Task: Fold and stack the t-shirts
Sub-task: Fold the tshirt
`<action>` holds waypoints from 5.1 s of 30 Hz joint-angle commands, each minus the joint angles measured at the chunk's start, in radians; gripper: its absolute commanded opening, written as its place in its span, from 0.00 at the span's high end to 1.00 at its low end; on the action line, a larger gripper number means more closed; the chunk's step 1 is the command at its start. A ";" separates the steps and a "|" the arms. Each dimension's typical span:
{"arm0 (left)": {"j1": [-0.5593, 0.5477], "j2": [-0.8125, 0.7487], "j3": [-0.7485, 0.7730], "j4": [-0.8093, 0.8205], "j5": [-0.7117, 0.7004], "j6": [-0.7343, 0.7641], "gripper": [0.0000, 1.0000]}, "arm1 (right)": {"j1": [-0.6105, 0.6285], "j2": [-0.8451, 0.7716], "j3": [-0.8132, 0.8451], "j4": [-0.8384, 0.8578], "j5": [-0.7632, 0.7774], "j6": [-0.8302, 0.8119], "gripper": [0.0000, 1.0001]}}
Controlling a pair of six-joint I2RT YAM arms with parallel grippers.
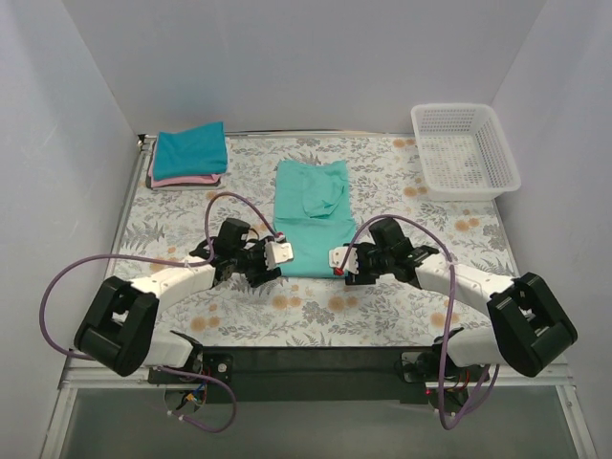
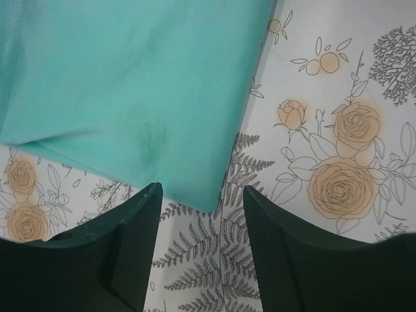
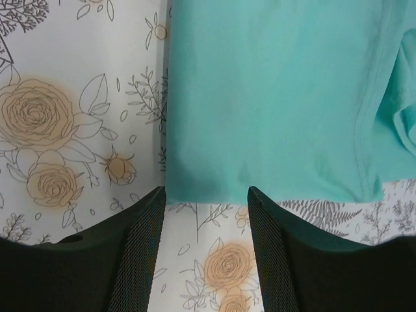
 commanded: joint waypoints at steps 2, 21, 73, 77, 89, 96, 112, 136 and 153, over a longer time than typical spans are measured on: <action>-0.018 0.051 -0.017 0.090 -0.032 0.095 0.52 | 0.043 0.019 -0.050 0.103 0.006 -0.070 0.49; -0.033 0.018 -0.018 -0.032 0.017 0.112 1.00 | 0.087 0.059 -0.024 0.030 0.039 0.011 0.99; 0.312 0.711 0.917 -0.384 0.114 -0.112 0.67 | -0.217 0.755 1.039 -0.532 -0.207 -0.036 0.74; 0.312 0.653 0.919 -0.378 0.139 -0.171 0.48 | -0.253 0.734 1.094 -0.535 -0.237 0.025 0.55; 0.252 0.527 0.836 -0.302 0.197 -0.170 0.52 | -0.272 0.913 1.372 -0.524 -0.467 0.393 0.74; 0.127 0.464 0.636 -0.266 0.188 -0.132 0.61 | -0.263 1.017 1.326 -0.472 -0.508 0.487 0.85; -0.013 0.126 0.394 -0.463 0.281 -0.156 0.57 | -0.214 0.678 0.860 -0.480 -0.577 0.415 0.89; 0.093 0.350 0.557 -0.401 0.289 0.173 0.62 | -0.148 1.060 1.204 -0.351 -0.564 0.676 0.71; -0.125 0.155 0.267 -0.373 0.283 -0.175 0.63 | -0.092 0.898 0.924 -0.305 -0.577 0.630 0.78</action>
